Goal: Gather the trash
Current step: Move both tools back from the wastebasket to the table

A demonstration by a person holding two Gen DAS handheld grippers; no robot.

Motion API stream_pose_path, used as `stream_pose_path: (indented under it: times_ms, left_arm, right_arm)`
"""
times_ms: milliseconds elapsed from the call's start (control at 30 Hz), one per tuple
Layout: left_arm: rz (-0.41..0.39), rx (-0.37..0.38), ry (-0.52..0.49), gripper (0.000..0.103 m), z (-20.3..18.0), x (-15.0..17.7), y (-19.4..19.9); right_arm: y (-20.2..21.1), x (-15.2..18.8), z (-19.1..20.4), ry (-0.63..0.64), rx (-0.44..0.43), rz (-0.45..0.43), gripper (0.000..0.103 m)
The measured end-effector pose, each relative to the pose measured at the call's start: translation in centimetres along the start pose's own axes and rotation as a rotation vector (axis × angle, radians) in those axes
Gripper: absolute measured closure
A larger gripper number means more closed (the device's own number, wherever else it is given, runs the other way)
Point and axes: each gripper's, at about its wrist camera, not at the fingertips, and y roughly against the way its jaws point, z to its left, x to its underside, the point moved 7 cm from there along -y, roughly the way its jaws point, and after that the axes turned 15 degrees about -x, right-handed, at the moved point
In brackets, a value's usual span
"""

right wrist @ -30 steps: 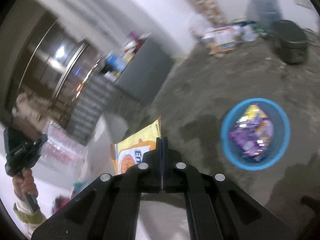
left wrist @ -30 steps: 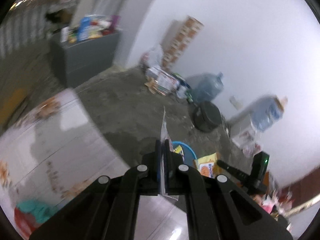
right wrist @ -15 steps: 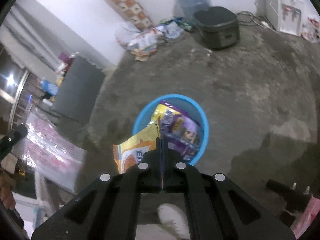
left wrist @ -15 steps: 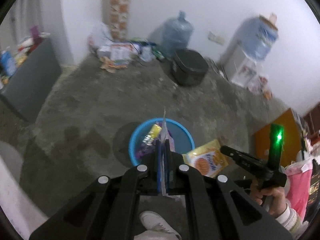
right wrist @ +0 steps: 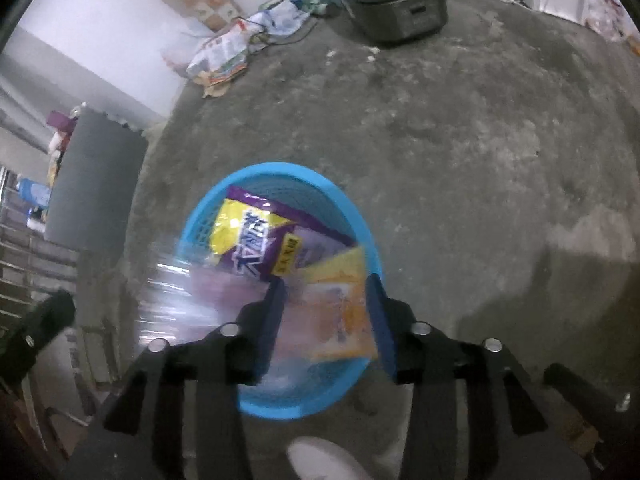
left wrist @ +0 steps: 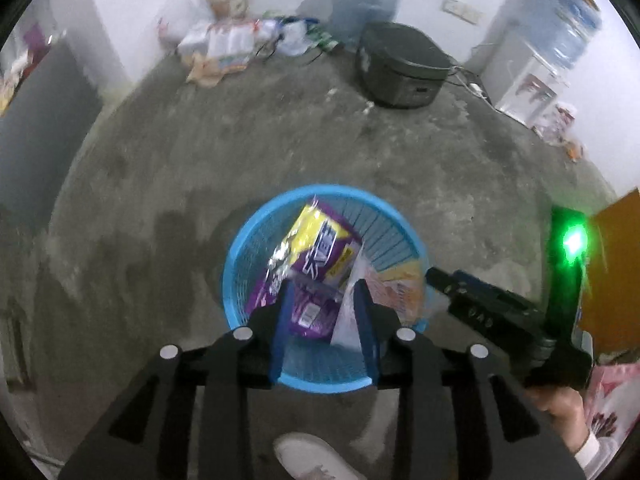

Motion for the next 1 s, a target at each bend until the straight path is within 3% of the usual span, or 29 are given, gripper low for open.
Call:
stream_pose_path:
  times_ms: [100, 267, 533, 733, 1000]
  left_arm:
    - [-0.015, -0.006, -0.002, 0.073, 1.0, 0.3, 0.6]
    - [-0.064, -0.011, -0.002, 0.073, 2.1, -0.3, 3.6]
    - [-0.206, -0.056, 0.058, 0.073, 6.0, 0.5, 15.2]
    - [-0.328, 0.013, 0.247, 0.067, 10.3, 6.2, 26.1]
    - [-0.444, -0.138, 0.427, 0.066, 19.0, 18.5, 35.0]
  right_arm:
    - [1.5, -0.2, 0.4, 0.006, -0.014, -0.041, 0.053]
    - [3.8, -0.4, 1.2, 0.015, -0.028, -0.074, 0.053]
    - [8.6, 0.0, 6.8, 0.055, -0.13, -0.119, 0.05]
    - [12.6, 2.3, 14.2, 0.164, -0.255, -0.076, 0.043]
    - [15.5, 8.0, 24.5, 0.392, -0.425, 0.076, 0.04]
